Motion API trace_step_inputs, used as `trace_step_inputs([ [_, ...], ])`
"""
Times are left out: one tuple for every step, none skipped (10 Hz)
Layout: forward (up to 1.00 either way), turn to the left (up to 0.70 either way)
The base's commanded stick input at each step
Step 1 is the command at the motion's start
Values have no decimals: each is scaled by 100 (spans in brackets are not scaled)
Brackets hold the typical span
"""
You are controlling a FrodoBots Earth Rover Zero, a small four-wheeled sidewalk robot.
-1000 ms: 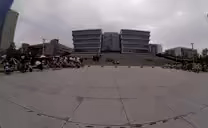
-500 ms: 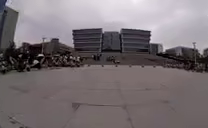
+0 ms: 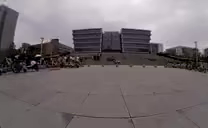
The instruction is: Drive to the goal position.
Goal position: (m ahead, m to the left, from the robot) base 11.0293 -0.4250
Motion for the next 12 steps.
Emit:
trace_step_inputs([
  [70,0],
  [70,0],
  [70,0],
  [70,0],
  [70,0],
  [70,0],
  [70,0],
  [70,0],
  [70,0],
  [70,0],
  [70,0],
  [70,0],
])
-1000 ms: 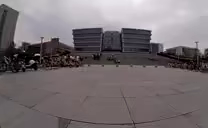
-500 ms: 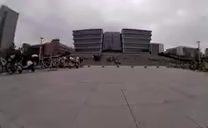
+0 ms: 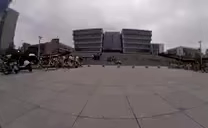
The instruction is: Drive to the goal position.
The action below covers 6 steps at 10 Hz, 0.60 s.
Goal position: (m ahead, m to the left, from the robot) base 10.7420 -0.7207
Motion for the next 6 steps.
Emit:
trace_step_inputs([
  [70,0],
  [70,0],
  [70,0],
  [70,0],
  [70,0],
  [70,0],
])
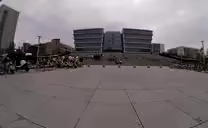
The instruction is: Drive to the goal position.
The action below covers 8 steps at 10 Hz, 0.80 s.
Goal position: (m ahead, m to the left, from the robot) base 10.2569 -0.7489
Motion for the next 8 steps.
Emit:
trace_step_inputs([
  [70,0],
  [70,0],
  [70,0],
  [70,-4],
  [70,-14],
  [70,-14],
  [70,-14],
  [70,-14],
])
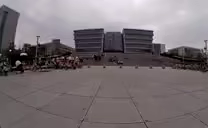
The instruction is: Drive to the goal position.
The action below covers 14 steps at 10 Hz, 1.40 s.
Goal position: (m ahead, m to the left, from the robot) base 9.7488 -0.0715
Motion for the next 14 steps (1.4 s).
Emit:
trace_step_inputs([
  [70,-14],
  [70,-14],
  [70,-14],
  [70,-14],
  [70,-14],
  [70,-14],
  [70,-14],
  [70,-12],
  [70,-8],
  [70,-1],
  [70,0],
  [70,0],
  [70,0],
  [70,0],
])
